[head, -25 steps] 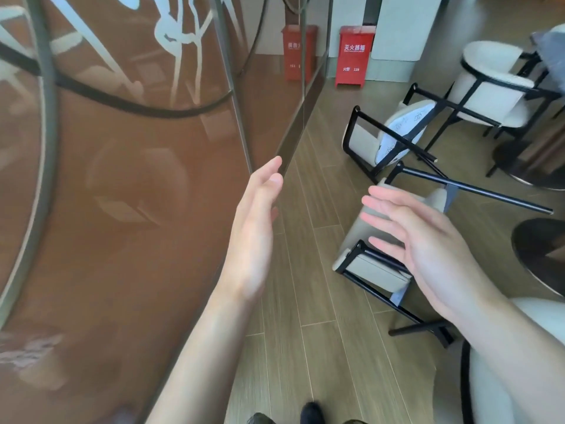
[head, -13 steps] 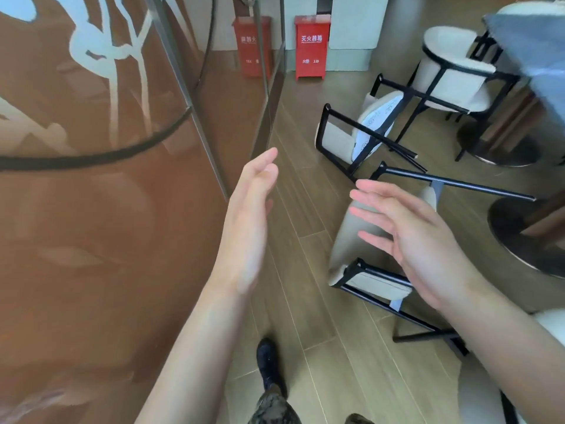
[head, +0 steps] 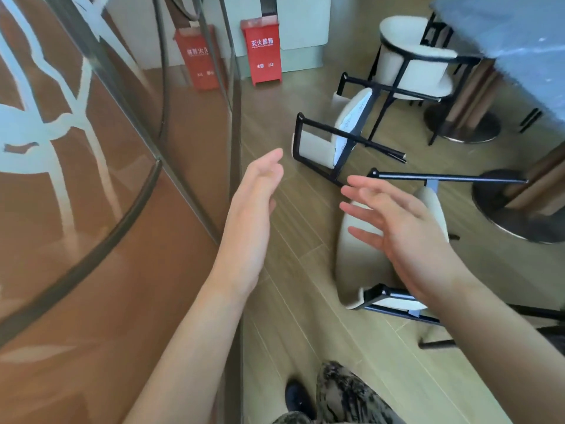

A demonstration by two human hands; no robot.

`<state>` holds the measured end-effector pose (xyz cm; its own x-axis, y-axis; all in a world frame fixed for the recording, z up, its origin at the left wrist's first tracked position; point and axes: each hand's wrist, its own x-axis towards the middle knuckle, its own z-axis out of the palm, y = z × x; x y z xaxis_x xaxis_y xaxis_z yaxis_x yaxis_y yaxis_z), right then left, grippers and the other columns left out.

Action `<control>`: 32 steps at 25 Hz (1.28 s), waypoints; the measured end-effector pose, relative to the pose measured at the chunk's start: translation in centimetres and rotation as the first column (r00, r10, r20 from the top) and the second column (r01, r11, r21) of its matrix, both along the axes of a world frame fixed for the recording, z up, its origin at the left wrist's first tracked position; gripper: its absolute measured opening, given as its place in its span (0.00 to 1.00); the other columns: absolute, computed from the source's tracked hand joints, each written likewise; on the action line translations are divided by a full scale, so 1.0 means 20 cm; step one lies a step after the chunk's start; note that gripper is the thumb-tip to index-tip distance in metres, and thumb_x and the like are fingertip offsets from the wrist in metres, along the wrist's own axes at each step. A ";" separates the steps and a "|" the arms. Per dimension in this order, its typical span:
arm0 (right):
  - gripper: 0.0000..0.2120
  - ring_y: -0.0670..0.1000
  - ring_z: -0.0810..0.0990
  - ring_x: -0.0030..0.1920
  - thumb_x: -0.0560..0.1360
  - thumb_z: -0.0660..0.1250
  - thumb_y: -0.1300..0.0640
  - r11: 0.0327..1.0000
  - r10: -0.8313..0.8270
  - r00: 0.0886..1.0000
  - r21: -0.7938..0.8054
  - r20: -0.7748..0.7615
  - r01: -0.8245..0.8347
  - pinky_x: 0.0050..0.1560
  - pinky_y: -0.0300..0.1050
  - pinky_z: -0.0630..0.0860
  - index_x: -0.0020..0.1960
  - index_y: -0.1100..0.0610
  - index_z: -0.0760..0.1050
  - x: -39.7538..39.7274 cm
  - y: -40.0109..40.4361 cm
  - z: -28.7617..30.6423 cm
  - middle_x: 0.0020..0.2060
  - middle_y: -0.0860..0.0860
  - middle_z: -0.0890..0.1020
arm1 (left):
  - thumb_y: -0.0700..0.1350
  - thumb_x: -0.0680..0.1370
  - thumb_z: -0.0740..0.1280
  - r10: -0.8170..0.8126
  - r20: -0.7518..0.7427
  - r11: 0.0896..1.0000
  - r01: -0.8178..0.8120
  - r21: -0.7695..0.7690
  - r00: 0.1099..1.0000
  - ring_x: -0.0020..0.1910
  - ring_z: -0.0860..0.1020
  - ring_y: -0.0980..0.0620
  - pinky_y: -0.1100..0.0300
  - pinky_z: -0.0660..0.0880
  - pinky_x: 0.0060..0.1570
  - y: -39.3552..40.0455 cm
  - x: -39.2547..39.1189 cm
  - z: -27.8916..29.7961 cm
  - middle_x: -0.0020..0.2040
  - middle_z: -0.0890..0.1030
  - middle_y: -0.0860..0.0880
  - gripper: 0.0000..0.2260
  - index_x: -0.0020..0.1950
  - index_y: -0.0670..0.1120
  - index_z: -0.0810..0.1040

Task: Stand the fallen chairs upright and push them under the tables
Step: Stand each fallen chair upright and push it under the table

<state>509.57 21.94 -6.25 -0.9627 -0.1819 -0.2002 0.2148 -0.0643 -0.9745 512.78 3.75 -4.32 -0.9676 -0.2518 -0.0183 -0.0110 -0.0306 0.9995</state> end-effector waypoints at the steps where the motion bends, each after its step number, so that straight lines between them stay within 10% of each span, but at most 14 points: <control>1: 0.11 0.41 0.82 0.58 0.81 0.64 0.51 1.000 -0.019 1.000 0.001 0.003 0.019 0.63 0.51 0.77 0.58 0.44 0.82 -0.04 -0.01 0.00 0.57 0.42 0.84 | 0.58 0.76 0.58 -0.021 0.001 1.000 0.021 -0.007 1.000 0.72 0.70 0.62 0.51 0.64 0.75 -0.02 -0.05 -0.01 0.70 0.74 0.63 0.19 0.66 0.63 0.75; 32: 0.10 0.42 0.83 0.57 0.81 0.63 0.51 0.799 -0.599 0.799 -0.016 0.056 0.601 0.66 0.55 0.75 0.57 0.45 0.82 -1.35 0.64 -0.06 0.55 0.43 0.85 | 0.57 0.75 0.59 -0.610 0.105 0.789 0.614 -0.010 0.786 0.68 0.73 0.65 0.51 0.66 0.74 0.81 -1.85 -0.10 0.62 0.76 0.69 0.18 0.63 0.63 0.77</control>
